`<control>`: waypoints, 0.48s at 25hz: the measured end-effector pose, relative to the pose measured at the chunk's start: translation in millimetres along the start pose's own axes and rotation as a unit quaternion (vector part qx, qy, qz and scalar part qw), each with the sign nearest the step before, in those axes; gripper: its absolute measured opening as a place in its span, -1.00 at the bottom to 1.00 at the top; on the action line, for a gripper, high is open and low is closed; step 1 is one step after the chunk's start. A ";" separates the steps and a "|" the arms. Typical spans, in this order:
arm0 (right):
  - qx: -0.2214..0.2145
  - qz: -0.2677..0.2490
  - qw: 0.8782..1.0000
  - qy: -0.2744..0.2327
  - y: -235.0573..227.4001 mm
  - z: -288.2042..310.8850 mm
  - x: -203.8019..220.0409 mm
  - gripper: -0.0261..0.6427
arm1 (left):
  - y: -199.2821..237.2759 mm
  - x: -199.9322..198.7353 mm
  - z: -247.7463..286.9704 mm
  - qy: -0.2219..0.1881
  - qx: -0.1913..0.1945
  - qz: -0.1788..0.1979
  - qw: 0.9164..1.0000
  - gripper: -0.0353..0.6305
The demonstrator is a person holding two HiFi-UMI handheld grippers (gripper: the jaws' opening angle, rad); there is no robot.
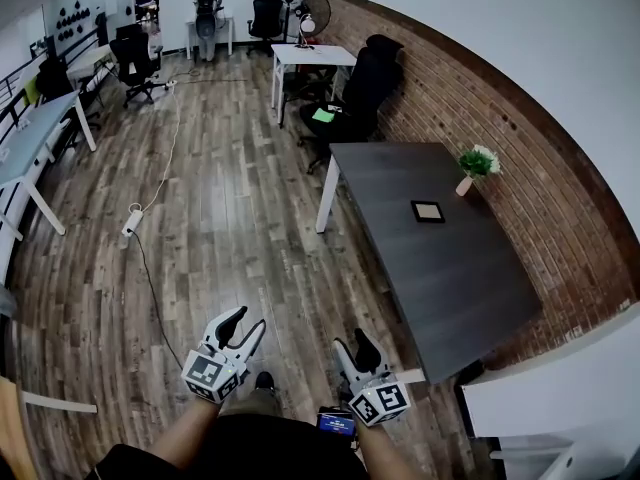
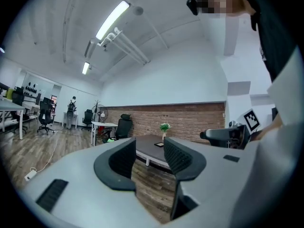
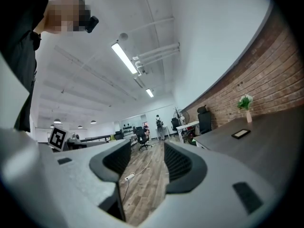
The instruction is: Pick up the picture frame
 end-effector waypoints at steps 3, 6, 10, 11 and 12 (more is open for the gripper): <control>0.007 -0.019 1.000 -0.001 -10.9 43.5 -10.0 -0.26 | 32.2 -5.7 30.4 0.001 0.006 -0.001 1.000 -0.40; 0.007 -0.023 1.000 0.006 -23.2 88.8 -13.0 -0.26 | 65.2 -10.1 60.1 -0.002 0.011 -0.002 1.000 -0.40; 0.000 -0.026 1.000 0.018 -36.2 149.5 -13.7 -0.26 | 107.0 -12.4 95.9 -0.006 0.020 -0.006 1.000 -0.40; -0.002 -0.028 0.999 0.020 -38.6 163.0 -14.5 -0.26 | 116.9 -12.8 103.1 -0.005 0.020 -0.007 1.000 -0.40; -0.005 -0.029 0.999 0.021 -40.7 175.2 -15.5 -0.26 | 126.4 -12.7 109.5 -0.004 0.018 -0.009 1.000 -0.40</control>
Point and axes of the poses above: the fingertips, and each gripper's own axes: z forward along the fingers, y to its left, x out of its underside, the point moved 8 cm from there along -z, backward along the fingers
